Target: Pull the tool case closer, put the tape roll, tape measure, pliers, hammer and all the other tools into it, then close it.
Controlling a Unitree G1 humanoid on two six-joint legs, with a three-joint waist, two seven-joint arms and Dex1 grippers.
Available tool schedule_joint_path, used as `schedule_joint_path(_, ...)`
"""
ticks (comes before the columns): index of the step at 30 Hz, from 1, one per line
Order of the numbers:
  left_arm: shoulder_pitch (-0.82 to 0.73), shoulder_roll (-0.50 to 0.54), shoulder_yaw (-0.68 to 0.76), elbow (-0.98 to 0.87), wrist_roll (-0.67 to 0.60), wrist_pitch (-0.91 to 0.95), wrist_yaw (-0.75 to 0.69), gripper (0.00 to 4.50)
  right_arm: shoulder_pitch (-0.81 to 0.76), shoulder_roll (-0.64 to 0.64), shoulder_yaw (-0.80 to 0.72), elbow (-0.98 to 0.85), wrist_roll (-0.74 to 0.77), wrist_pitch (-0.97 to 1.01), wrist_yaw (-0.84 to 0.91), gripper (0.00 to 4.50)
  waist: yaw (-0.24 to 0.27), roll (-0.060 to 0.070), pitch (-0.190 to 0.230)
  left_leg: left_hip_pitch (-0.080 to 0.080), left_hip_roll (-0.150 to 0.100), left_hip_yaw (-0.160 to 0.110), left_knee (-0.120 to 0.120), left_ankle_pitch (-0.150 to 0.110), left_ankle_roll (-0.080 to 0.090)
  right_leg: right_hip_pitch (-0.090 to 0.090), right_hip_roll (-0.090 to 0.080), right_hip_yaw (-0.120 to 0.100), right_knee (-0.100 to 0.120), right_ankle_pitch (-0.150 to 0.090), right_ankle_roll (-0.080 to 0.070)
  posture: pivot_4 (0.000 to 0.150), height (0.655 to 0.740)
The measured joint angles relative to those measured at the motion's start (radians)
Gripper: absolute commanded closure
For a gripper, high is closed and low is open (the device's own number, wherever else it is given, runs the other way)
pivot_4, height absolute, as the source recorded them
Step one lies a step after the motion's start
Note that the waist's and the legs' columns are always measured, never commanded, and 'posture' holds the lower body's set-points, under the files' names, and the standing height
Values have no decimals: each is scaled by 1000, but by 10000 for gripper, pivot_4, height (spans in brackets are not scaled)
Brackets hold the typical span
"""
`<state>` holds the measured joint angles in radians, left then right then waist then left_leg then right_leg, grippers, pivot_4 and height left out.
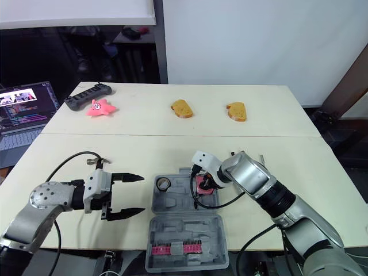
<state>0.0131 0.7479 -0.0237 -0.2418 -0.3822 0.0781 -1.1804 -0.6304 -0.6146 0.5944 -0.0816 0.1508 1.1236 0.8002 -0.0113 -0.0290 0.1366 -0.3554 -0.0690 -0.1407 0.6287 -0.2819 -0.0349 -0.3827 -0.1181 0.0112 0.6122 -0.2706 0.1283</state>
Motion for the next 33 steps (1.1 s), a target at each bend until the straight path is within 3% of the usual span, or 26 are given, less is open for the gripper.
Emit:
schedule_joint_path(5, -3, -1, 0, 2, 0, -3, -4, 0, 104, 6, -141, -134, 30, 50, -48, 28623, 2, 7, 4, -15, -2, 0, 2, 0, 0, -14, 0, 1, 1, 2, 0, 1500, 7400)
schedule_joint_path(11, -13, -3, 1, 7, 0, -5, -6, 0, 227, -28, -314, -315, 92, 45, -64, 28623, 5, 24, 21, -38, -4, 1, 1, 2, -1, -36, -1, 1, 7, 5, 4, 1500, 7400)
schedule_joint_path(16, -16, 3, 11, 33, 0, -7, -7, 0, 325, -140, -540, -442, 155, -74, -13, 28623, 2, 25, 28, -43, -4, 3, 1, 5, -6, -41, -1, 1, 5, 5, 4, 1500, 7400)
schedule_joint_path(20, 22, 30, 66, 74, -4, -25, -16, 0, 553, -203, -782, -503, 211, -212, 72, 28623, 9, 23, 30, -43, -4, 4, 2, 1, 1, -40, -1, 1, 5, 5, 4, 1500, 7400)
schedule_joint_path(23, 60, 49, 139, 126, -6, -34, -13, 0, 754, -234, -935, -502, 219, -294, 133, 21079, 19, 23, 32, -42, -4, 6, 3, 1, 1, -38, -1, 2, 6, 5, 4, 1500, 7400)
schedule_joint_path(27, 130, 105, 259, 273, 0, -100, -20, 0, 988, -184, -1194, -491, 250, -391, 206, 912, 24, 23, 35, -34, -3, 7, 2, 1, 1, -30, 1, 1, 5, 5, 4, 1500, 7400)
schedule_joint_path(33, 104, 240, 425, 761, 41, -229, -17, 0, 1276, -116, -1439, -395, 245, -539, 293, 339, 24, 21, 38, -30, -2, 7, 4, 1, 1, -25, -1, 2, 5, 3, 1, 1500, 7400)
